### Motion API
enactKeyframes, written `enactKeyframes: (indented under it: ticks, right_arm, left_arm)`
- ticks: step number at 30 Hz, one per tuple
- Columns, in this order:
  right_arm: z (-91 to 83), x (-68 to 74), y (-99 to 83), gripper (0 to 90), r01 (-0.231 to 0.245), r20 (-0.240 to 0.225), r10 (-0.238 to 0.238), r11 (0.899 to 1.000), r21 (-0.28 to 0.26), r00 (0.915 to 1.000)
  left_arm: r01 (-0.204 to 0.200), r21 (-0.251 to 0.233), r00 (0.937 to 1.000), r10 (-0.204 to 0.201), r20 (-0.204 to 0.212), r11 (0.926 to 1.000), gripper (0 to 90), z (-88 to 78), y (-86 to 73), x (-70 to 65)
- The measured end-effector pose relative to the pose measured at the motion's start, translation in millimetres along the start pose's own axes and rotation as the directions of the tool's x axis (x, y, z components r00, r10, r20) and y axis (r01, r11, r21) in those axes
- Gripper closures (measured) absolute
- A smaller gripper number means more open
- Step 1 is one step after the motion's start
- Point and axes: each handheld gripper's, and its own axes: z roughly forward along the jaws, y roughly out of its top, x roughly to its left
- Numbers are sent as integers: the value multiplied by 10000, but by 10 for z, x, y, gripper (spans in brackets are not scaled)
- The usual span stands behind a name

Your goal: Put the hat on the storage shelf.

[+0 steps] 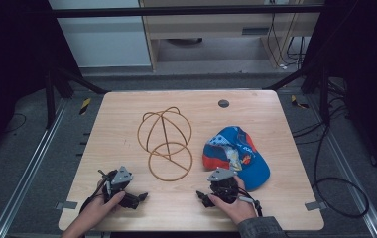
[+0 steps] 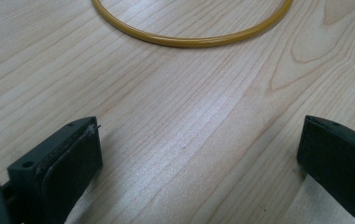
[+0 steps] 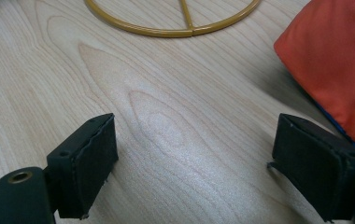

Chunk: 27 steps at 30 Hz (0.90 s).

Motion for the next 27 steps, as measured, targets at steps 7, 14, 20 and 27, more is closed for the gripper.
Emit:
enactKeyframes:
  ticks: [7,14,20,27]
  right_arm:
    - [0,-2,0,140,15,2,-15,10000,-6,10000]
    - [-9,13,0,142,-52,43,52,10000,60,10000]
    - [-213,-7,137,120,116,-16,-116,9998,175,9999]
    - [-635,-267,348,113,281,377,-277,9996,-92,9989]
  left_arm:
    - [2,-5,10000,-2,12,10000,0,2,1,0]
    - [33,-38,10000,-33,3,10000,0,3,1,-3]
    - [49,-46,10000,-49,5,10000,0,4,1,-4]
    - [52,-43,10000,-52,1,10000,0,3,1,-5]
